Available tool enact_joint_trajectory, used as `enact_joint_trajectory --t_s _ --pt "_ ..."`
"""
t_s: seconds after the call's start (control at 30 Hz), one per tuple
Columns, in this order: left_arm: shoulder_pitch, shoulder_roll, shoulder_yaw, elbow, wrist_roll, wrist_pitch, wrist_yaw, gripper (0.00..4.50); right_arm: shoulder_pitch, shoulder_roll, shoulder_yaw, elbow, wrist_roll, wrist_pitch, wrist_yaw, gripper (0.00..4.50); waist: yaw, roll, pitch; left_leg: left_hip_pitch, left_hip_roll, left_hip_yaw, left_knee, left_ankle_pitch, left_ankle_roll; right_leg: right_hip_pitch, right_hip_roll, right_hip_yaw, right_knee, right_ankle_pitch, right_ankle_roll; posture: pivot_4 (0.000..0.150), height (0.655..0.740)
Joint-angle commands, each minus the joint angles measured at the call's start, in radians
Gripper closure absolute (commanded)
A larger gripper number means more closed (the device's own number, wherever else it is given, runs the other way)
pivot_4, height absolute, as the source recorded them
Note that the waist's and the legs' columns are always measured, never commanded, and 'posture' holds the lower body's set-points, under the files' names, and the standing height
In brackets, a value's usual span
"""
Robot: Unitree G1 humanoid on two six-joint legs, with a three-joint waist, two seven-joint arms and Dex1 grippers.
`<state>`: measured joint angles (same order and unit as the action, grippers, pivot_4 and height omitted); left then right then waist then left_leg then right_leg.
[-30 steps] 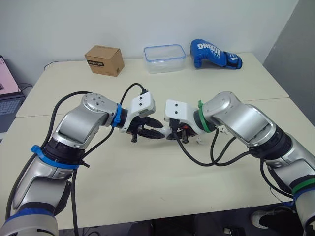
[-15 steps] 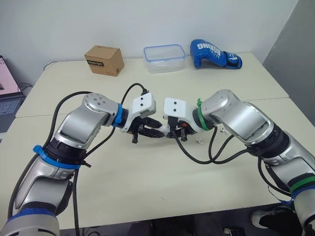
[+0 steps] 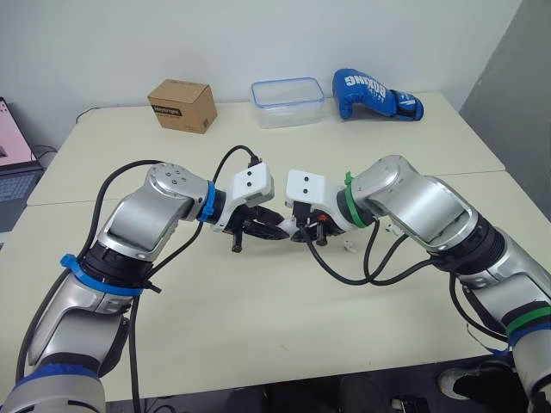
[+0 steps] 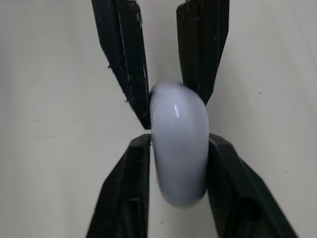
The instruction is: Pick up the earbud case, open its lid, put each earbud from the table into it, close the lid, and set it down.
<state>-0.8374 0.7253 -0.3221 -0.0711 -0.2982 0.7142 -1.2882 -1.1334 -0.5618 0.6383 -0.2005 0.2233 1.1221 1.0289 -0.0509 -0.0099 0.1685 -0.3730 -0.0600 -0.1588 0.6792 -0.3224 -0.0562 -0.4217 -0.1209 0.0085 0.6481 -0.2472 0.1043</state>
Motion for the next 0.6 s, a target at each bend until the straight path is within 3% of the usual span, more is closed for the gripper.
enact_joint_trajectory --t_s 0.03,0.1,0.33,0.6 --pt "0.003 0.003 0.031 -0.034 -0.016 -0.003 0.007 3.72 -0.028 -0.001 -0.038 -0.028 -0.002 -0.017 -0.007 1.53 -0.001 0.0 0.0 0.0 0.0 0.0 0.0 0.0 0.0 0.0 0.0 0.0 0.0 0.0 0.0 0.15 0.7307" --pt "0.04 0.006 0.066 -0.048 -0.032 -0.024 0.018 3.72 -0.013 -0.017 -0.055 -0.041 0.009 -0.024 0.0 0.85 -0.001 0.0 0.0 0.0 0.0 0.0 0.0 0.0 0.0 0.0 0.0 0.0 0.0 0.0 0.0 0.15 0.7307" --pt "0.267 -0.039 0.247 -0.088 -0.118 -0.211 0.065 3.72 0.13 -0.114 -0.221 -0.096 0.09 -0.137 0.056 0.85 -0.001 0.0 0.0 -0.001 0.0 0.0 0.0 0.0 0.0 -0.001 -0.001 0.0 -0.001 0.0 0.0 0.15 0.7307" --pt "0.4 -0.117 0.367 -0.063 -0.198 -0.309 0.121 3.72 0.327 -0.215 -0.413 -0.209 0.266 -0.139 0.134 0.85 0.014 0.0 0.0 -0.001 0.0 0.001 0.001 0.0 0.0 0.0 -0.001 0.0 -0.001 0.0 0.0 0.15 0.7307"
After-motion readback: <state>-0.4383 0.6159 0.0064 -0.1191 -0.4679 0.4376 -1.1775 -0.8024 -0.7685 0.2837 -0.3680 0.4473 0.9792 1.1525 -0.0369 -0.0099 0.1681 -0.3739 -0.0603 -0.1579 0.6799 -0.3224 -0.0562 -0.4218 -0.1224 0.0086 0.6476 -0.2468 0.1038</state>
